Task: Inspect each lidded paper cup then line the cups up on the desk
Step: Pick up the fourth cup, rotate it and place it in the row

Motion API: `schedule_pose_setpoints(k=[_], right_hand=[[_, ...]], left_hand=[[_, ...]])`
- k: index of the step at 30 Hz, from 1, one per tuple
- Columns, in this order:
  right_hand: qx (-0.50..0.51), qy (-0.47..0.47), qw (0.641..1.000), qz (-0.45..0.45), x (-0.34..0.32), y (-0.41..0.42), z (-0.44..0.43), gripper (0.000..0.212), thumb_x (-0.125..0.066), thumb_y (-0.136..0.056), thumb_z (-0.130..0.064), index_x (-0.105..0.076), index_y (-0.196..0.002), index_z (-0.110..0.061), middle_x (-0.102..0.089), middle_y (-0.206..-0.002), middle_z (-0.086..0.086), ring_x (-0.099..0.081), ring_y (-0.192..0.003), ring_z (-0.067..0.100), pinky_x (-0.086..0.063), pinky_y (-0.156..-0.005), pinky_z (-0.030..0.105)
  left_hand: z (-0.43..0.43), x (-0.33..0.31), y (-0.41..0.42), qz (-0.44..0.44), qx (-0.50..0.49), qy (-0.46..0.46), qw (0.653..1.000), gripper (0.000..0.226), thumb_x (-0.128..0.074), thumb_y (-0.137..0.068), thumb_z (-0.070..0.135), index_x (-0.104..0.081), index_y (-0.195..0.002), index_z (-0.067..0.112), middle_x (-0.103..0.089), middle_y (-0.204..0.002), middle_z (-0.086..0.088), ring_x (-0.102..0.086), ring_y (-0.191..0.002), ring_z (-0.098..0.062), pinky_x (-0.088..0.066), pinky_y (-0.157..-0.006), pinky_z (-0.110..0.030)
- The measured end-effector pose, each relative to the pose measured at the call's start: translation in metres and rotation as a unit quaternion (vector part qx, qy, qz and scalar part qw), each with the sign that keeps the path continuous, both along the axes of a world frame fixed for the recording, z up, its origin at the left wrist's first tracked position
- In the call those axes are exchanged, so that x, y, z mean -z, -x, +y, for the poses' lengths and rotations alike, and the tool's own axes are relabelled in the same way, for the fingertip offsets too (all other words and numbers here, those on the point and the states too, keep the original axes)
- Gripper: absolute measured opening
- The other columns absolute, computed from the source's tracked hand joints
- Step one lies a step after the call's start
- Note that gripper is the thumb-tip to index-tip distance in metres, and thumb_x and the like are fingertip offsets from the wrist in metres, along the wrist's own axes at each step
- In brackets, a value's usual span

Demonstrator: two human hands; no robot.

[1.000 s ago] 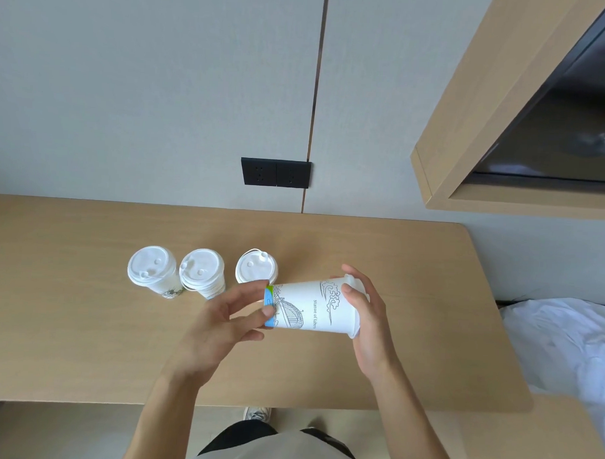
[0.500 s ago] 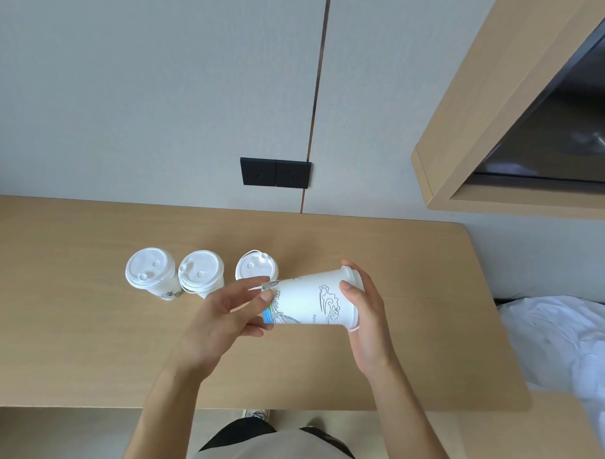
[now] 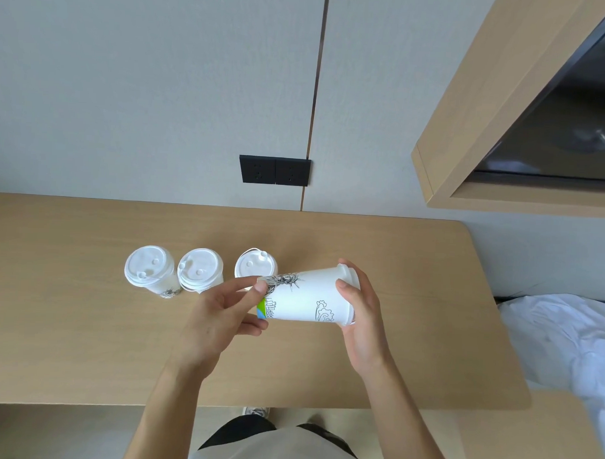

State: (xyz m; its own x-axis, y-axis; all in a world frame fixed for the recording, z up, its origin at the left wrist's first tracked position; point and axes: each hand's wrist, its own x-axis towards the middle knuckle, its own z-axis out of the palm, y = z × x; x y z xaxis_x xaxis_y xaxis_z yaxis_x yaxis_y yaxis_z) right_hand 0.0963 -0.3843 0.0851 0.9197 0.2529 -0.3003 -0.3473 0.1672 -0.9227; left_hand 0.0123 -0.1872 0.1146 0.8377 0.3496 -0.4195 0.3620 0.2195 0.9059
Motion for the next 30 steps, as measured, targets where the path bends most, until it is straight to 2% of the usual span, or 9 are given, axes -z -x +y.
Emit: schedule_pose_setpoints(k=[3, 7, 11, 15, 17, 20, 23, 27, 30], right_hand=[[0.002, 0.007, 1.0, -0.004, 0.0, 0.002, 0.0, 0.057, -0.075, -0.07, -0.047, -0.069, -0.126, -0.037, -0.058, -0.145, 0.01, -0.051, -0.14, 0.034, -0.034, -0.119, 0.066], [-0.005, 0.003, 1.0, -0.006, 0.002, 0.002, 0.0, 0.057, -0.075, -0.07, -0.048, -0.069, -0.126, -0.037, -0.058, -0.146, 0.01, -0.05, -0.14, 0.034, -0.033, -0.119, 0.066], [-0.005, 0.003, 1.0, -0.011, 0.004, 0.004, -0.003, 0.056, -0.074, -0.071, -0.048, -0.07, -0.126, -0.038, -0.06, -0.144, 0.009, -0.052, -0.14, 0.032, -0.034, -0.12, 0.064], [-0.011, 0.003, 1.0, -0.015, 0.007, 0.006, -0.005, 0.056, -0.074, -0.072, -0.049, -0.069, -0.126, -0.039, -0.06, -0.145, 0.008, -0.051, -0.14, 0.031, -0.034, -0.12, 0.063], [-0.011, 0.005, 1.0, -0.019, 0.007, 0.007, -0.005, 0.057, -0.074, -0.071, -0.05, -0.069, -0.126, -0.039, -0.06, -0.145, 0.008, -0.051, -0.141, 0.031, -0.034, -0.12, 0.063], [-0.004, 0.001, 1.0, -0.021, 0.007, 0.007, -0.006, 0.056, -0.075, -0.07, -0.05, -0.07, -0.125, -0.039, -0.06, -0.144, 0.006, -0.052, -0.14, 0.03, -0.035, -0.12, 0.063], [-0.005, -0.001, 1.0, -0.022, 0.007, 0.009, -0.007, 0.056, -0.075, -0.069, -0.05, -0.07, -0.124, -0.039, -0.061, -0.144, 0.007, -0.053, -0.139, 0.03, -0.035, -0.12, 0.062], [0.001, -0.006, 1.0, -0.017, 0.007, 0.011, -0.008, 0.057, -0.075, -0.069, -0.05, -0.071, -0.124, -0.037, -0.061, -0.141, 0.01, -0.054, -0.136, 0.034, -0.036, -0.118, 0.064], [0.002, -0.016, 1.0, -0.011, 0.008, 0.012, -0.008, 0.055, -0.075, -0.068, -0.049, -0.072, -0.121, -0.035, -0.064, -0.13, 0.004, -0.056, -0.133, 0.036, -0.039, -0.117, 0.062]], left_hand=[[-0.001, -0.002, 0.002, -0.009, -0.008, 0.002, 1.0, 0.044, -0.074, -0.082, 0.039, -0.072, -0.122, 0.02, -0.08, -0.103, -0.007, -0.076, -0.077, -0.03, -0.061, -0.074, -0.032], [-0.004, -0.002, 0.003, 0.02, -0.03, -0.008, 0.999, 0.033, -0.066, -0.094, 0.046, -0.077, -0.108, 0.019, -0.079, -0.102, -0.004, -0.074, -0.069, -0.031, -0.063, -0.074, -0.039], [-0.004, -0.003, 0.007, 0.005, -0.028, 0.009, 1.0, 0.04, -0.075, -0.083, 0.037, -0.073, -0.116, 0.015, -0.078, -0.103, -0.013, -0.074, -0.07, -0.028, -0.064, -0.071, -0.032], [-0.006, -0.004, 0.01, 0.012, -0.022, -0.001, 1.0, 0.039, -0.073, -0.085, 0.042, -0.075, -0.114, 0.016, -0.079, -0.1, -0.001, -0.076, -0.073, -0.033, -0.063, -0.074, -0.036], [-0.006, -0.003, 0.012, 0.006, -0.019, -0.001, 1.0, 0.046, -0.078, -0.081, 0.041, -0.073, -0.117, 0.014, -0.08, -0.097, 0.0, -0.076, -0.073, -0.03, -0.063, -0.073, -0.034], [-0.005, -0.003, 0.014, -0.007, 0.0, 0.008, 1.0, 0.054, -0.083, -0.077, 0.039, -0.07, -0.125, 0.018, -0.079, -0.11, -0.005, -0.077, -0.085, -0.03, -0.062, -0.083, -0.037], [-0.008, -0.005, 0.015, 0.001, -0.016, -0.004, 1.0, 0.053, -0.075, -0.076, 0.046, -0.072, -0.121, 0.018, -0.079, -0.11, -0.006, -0.078, -0.083, -0.033, -0.063, -0.081, -0.037], [-0.008, -0.005, 0.021, -0.02, 0.008, 0.002, 1.0, 0.051, -0.086, -0.079, 0.034, -0.072, -0.126, 0.021, -0.076, -0.121, -0.002, -0.073, -0.111, -0.024, -0.062, -0.088, -0.039], [-0.011, -0.009, 0.022, 0.0, 0.002, 0.008, 1.0, 0.05, -0.079, -0.081, 0.036, -0.069, -0.128, 0.022, -0.078, -0.116, -0.005, -0.078, -0.095, -0.033, -0.062, -0.089, -0.044]])
